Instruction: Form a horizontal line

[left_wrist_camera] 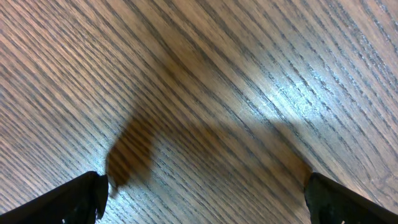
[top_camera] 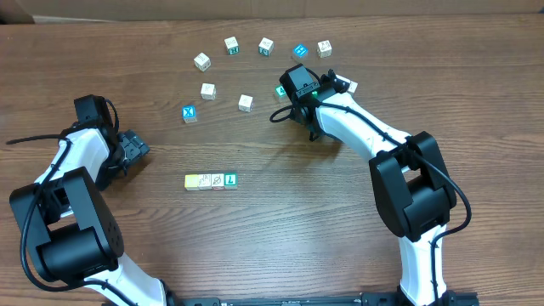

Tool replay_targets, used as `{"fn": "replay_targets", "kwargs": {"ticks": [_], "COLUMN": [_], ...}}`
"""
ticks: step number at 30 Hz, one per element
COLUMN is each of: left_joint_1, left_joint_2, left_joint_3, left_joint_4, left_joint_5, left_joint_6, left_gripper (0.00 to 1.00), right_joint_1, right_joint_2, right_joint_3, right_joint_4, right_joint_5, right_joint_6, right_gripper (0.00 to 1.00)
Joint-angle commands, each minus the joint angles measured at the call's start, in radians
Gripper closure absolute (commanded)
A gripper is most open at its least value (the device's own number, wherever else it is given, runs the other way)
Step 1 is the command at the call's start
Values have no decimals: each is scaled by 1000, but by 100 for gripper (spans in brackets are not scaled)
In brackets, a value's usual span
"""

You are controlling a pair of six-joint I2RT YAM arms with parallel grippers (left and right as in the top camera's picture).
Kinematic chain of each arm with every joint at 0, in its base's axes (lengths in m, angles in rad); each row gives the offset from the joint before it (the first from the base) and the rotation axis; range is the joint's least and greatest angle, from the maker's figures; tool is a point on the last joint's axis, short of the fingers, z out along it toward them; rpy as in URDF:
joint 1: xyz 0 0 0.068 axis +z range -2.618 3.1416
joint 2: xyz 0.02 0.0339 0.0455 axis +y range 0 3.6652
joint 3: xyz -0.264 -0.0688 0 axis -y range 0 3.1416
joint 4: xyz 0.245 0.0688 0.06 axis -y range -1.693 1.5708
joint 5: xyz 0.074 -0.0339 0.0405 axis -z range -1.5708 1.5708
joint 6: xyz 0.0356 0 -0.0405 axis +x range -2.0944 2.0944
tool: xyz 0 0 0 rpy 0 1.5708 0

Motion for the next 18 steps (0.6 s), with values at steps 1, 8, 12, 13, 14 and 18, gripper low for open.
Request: {"fn": "replay_targets", "kwargs": {"ticks": [1, 8, 12, 13, 14, 18], "left_joint_1": [-6, -6, -9, -10, -11, -29], "left_joint_2": [-36, -193, -278, -291, -301, -321], "left_joint_3": [-6, -6, -6, -6, -6, -6], "left_joint_4": [-3, -3, -3, -3, -3, -3], "left_joint_5": [-6, -6, -6, -6, -6, -6], "left_joint_6": [-2, -2, -2, -3, -2, -2], "left_gripper": [0, 0, 1, 0, 1, 0], "right_joint_1": [0, 0, 0, 0, 0, 0], "right_joint_2": [-28, -28, -28, -28, -28, -28], "right_joint_3": [-6, -6, -6, -6, -6, -6], "right_joint_4": [5, 5, 5, 5, 5, 5], "right_joint_5": [14, 14, 14, 14, 14, 14], "right_joint_6": [4, 4, 4, 4, 4, 4], "right_gripper": [0, 0, 0, 0, 0, 0]}}
